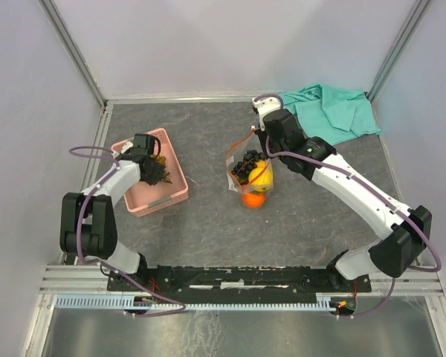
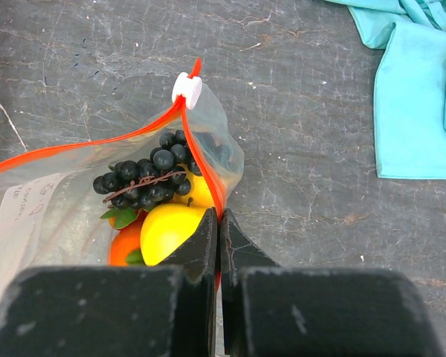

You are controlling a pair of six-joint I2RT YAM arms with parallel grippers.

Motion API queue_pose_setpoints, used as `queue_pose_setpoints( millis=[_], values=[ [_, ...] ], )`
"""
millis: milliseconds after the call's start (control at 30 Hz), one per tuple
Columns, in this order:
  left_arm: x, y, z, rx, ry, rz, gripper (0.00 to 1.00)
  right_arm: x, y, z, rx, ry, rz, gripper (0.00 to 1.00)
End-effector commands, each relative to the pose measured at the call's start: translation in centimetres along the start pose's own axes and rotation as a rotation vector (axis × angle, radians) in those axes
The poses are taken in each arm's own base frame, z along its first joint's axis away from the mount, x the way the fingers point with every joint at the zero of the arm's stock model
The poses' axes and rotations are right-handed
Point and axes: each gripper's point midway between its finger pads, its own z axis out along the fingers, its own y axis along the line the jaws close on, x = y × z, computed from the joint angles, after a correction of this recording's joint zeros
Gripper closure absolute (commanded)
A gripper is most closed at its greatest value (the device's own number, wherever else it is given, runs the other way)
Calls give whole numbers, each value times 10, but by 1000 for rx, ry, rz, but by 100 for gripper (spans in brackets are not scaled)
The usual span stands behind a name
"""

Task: Place the food in the zip-top bag and seal the zipper
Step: Pick up the fake fruit from the bin.

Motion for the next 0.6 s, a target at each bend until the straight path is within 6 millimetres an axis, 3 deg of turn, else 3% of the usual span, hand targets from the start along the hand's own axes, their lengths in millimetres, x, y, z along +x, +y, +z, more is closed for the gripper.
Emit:
queue_pose_setpoints(
  millis=[0, 100, 333, 567],
  values=[
    [-17, 0, -6, 8, -79, -1, 87, -21, -3, -8, -7, -73, 29, 98],
    [-24, -1, -20, 30, -107, 20, 97, -21, -2, -8, -9, -71, 33, 99],
    [-48, -14, -72, 109, -171, 160, 97, -19, -4, -11, -2, -64, 32, 99],
    [-52, -52, -138, 333, -146, 310, 97, -18, -6, -11, 5, -58, 35, 99]
  ],
)
